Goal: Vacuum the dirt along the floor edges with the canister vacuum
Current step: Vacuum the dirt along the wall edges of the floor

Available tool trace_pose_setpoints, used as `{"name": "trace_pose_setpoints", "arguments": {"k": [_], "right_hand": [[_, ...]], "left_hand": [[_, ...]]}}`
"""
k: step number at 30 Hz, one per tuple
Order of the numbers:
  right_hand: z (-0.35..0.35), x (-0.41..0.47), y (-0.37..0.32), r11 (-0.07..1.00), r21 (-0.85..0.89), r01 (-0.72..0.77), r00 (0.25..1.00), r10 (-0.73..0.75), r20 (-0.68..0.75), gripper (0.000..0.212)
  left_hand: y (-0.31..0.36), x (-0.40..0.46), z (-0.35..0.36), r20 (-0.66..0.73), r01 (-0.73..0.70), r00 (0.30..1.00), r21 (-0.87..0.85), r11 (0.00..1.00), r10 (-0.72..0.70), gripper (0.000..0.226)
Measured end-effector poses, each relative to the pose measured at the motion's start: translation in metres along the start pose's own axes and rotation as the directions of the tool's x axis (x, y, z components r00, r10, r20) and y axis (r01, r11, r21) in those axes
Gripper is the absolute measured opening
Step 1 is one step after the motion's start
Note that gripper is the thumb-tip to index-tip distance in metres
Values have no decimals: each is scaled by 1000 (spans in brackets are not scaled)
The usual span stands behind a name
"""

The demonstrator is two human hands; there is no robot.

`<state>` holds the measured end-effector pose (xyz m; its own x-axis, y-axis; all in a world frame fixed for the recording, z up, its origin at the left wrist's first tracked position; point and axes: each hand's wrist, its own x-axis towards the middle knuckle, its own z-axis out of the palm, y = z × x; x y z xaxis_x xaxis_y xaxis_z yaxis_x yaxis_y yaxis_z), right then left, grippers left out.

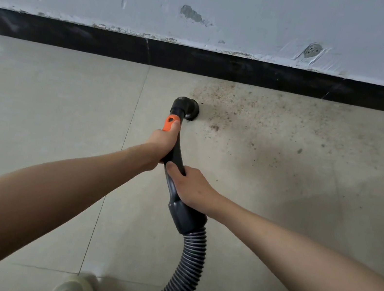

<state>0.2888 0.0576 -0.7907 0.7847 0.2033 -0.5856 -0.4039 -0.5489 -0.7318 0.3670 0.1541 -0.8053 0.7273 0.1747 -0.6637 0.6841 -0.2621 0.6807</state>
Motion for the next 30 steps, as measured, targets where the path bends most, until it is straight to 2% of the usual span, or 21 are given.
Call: {"name": "trace_pose_setpoints", "arguments": {"k": [9,13,16,20,23,26,30], "right_hand": [[-23,48,0,994,111,-14,1000,13,8,43],[-28,63,3,944,315,-99,995,87,53,45],[-26,70,11,919,386,-83,996,63,65,40],[-21,74,25,952,304,-26,999,34,-21,35],[-17,73,35,965,263,0,989,40,-144,38],[-18,75,41,977,210,43,963,15,-268,30],[-25,77,48,989,144,42,958,1,-286,26]], "left_hand": [[22,39,11,-35,-24,999,-24,999,23,46],[37,55,16,-53,-29,998,-39,999,27,55],[43,66,18,-60,-38,998,-91,995,32,58],[43,81,18,-77,-35,997,-161,986,23,54],[41,88,23,-100,-35,995,-170,985,18,53],[42,93,30,-108,-46,994,-188,981,26,49],[40,96,38,-102,-10,995,-170,985,-8,57]]}}
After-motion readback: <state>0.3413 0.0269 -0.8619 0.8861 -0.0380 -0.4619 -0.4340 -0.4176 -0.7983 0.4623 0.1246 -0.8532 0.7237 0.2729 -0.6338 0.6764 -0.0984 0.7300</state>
